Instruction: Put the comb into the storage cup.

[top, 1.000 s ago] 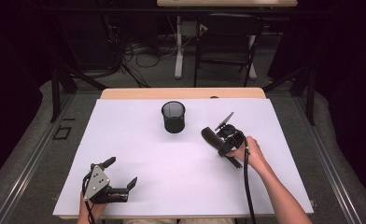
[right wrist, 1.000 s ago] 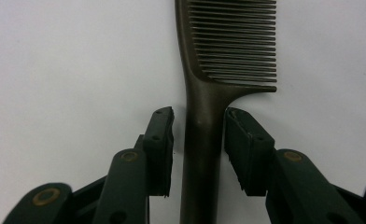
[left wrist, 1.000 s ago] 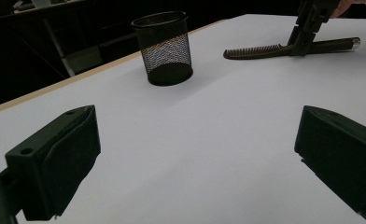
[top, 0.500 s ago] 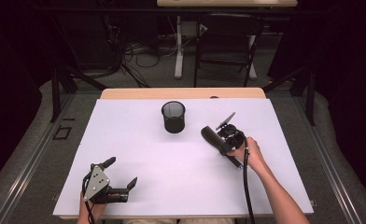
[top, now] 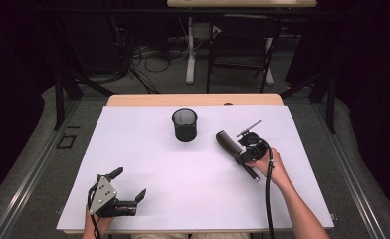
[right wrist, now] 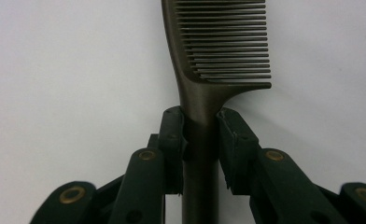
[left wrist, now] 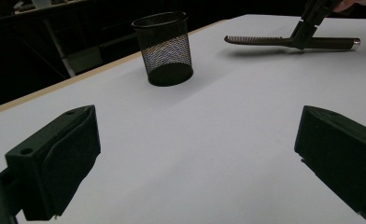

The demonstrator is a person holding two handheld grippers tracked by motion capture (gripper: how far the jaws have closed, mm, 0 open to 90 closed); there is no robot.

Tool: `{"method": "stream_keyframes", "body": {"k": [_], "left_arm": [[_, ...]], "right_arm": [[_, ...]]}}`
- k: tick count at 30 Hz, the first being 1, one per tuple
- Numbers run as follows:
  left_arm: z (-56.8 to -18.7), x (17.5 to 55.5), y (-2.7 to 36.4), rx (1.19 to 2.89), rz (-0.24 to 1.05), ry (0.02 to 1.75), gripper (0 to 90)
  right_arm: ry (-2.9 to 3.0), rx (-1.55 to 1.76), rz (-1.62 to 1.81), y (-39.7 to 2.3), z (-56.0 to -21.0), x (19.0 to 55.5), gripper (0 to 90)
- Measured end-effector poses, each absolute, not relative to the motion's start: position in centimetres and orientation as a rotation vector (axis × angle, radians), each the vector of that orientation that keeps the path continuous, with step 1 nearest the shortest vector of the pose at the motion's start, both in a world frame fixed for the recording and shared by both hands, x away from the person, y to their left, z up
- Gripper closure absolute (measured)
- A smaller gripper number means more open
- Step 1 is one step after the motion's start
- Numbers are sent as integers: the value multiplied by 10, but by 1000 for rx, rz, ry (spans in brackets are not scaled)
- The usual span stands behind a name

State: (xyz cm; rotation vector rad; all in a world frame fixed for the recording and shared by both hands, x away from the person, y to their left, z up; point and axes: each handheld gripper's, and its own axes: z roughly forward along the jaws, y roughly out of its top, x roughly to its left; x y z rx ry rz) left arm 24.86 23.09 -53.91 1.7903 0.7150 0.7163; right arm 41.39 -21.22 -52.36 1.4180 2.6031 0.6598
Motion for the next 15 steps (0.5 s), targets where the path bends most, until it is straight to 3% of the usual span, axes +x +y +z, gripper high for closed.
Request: {"method": "stream_keyframes", "body": {"k": [2, 3, 4, 15], "left_arm": [[-539, 249, 231, 1790, 718, 717, 2], [-539, 249, 231, 1791, 716, 716, 2], [-539, 249, 231, 1791, 716, 716, 2], [-539, 249, 231, 1789, 718, 717, 2]], "right_arm": [[2561, 1427, 736, -214, -523, 411, 724], [2652, 1404, 558, -218, -513, 411, 725], [2550, 1399, 775, -217, -522, 409, 724], [2539, 1345, 831, -223, -508, 398, 724]]}}
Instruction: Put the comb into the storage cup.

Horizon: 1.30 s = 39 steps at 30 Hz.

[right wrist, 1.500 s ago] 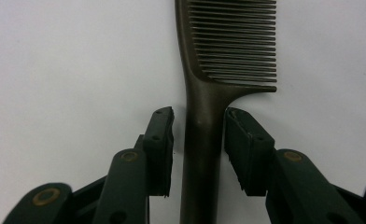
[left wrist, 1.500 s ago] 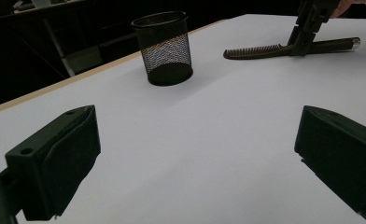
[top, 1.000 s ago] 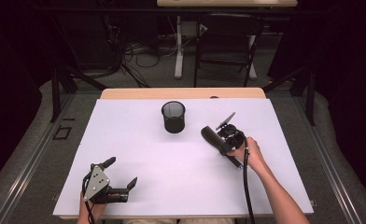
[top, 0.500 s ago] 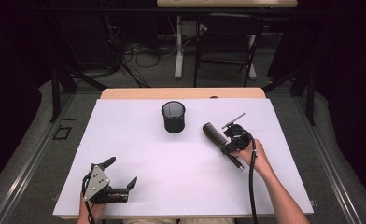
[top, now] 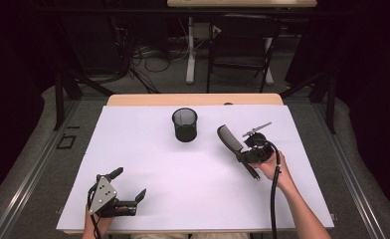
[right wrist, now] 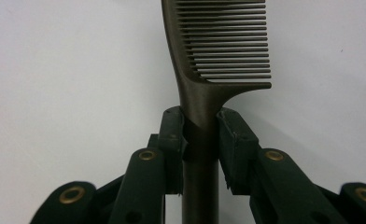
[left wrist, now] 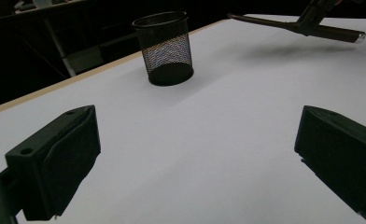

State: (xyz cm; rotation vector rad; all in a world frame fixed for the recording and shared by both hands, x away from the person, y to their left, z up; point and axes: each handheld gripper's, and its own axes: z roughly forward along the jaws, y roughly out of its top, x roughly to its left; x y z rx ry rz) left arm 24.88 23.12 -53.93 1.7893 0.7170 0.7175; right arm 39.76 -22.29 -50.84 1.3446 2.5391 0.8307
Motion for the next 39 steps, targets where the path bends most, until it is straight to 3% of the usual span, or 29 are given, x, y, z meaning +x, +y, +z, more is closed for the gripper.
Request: {"method": "stream_keyframes", "body": {"k": [39], "left_arm": [[-539, 249, 232, 1789, 717, 716, 2]], "right_arm": [[2307, 1225, 1094, -233, -491, 382, 724]]}}
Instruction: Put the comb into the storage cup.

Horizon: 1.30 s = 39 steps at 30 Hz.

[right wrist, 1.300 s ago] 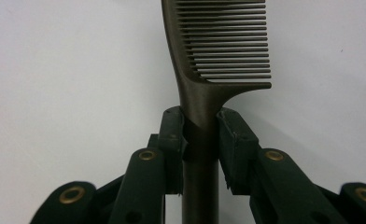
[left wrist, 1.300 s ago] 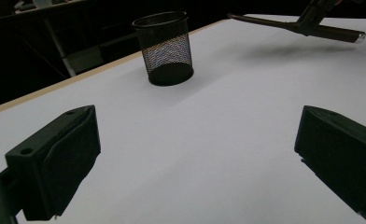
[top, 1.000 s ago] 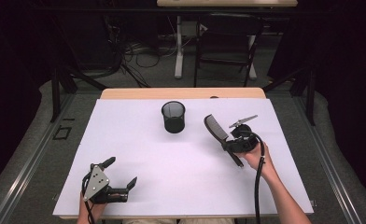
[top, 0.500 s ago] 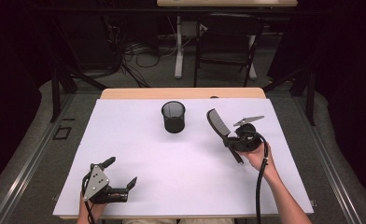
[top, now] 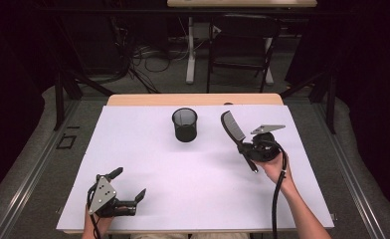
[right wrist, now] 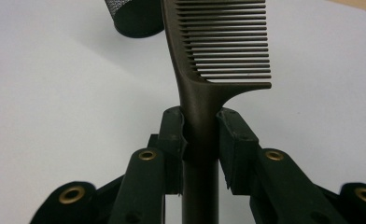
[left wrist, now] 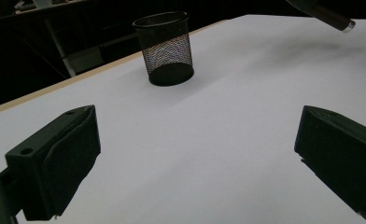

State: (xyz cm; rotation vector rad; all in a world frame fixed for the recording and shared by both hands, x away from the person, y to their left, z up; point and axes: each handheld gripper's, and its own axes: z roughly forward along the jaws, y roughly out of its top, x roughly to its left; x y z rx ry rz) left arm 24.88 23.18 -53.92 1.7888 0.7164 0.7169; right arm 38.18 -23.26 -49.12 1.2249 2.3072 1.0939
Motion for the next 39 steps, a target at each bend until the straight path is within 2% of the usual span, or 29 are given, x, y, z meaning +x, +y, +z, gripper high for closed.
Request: {"method": "stream_keyframes", "body": {"k": [39], "left_arm": [[-540, 249, 231, 1790, 714, 716, 2]], "right_arm": [[2180, 1134, 1218, -225, -482, 375, 724]]}}
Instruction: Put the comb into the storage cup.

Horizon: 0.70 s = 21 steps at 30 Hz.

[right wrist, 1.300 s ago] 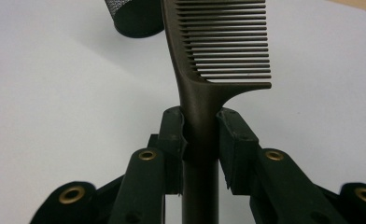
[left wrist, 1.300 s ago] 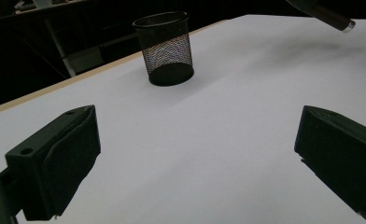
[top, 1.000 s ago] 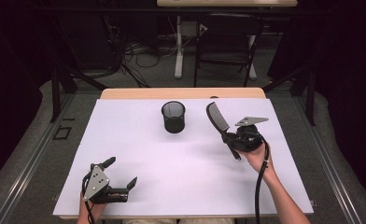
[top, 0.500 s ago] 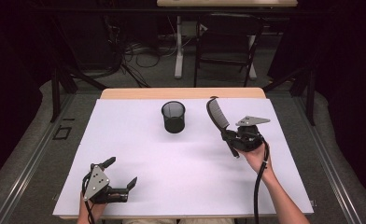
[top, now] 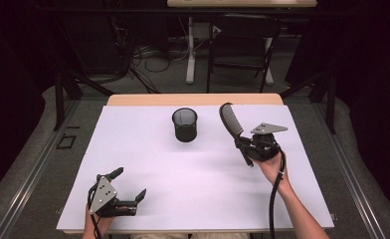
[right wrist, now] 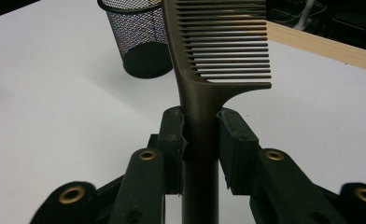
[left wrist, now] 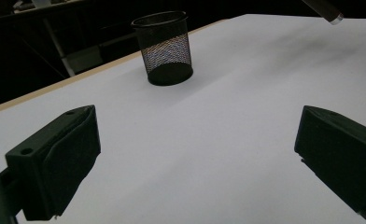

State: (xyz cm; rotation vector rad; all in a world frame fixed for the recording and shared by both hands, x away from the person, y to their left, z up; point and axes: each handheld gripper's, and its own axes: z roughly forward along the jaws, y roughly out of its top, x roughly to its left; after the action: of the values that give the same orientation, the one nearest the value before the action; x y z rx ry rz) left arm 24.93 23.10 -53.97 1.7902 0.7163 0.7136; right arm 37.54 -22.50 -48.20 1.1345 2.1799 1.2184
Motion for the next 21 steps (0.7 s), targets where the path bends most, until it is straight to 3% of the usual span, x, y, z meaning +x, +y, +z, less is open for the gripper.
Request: {"method": "stream_keyframes", "body": {"k": [21], "left_arm": [[-540, 250, 230, 1787, 712, 717, 3]], "right_arm": [[2144, 1097, 1254, -213, -470, 380, 724]]}}
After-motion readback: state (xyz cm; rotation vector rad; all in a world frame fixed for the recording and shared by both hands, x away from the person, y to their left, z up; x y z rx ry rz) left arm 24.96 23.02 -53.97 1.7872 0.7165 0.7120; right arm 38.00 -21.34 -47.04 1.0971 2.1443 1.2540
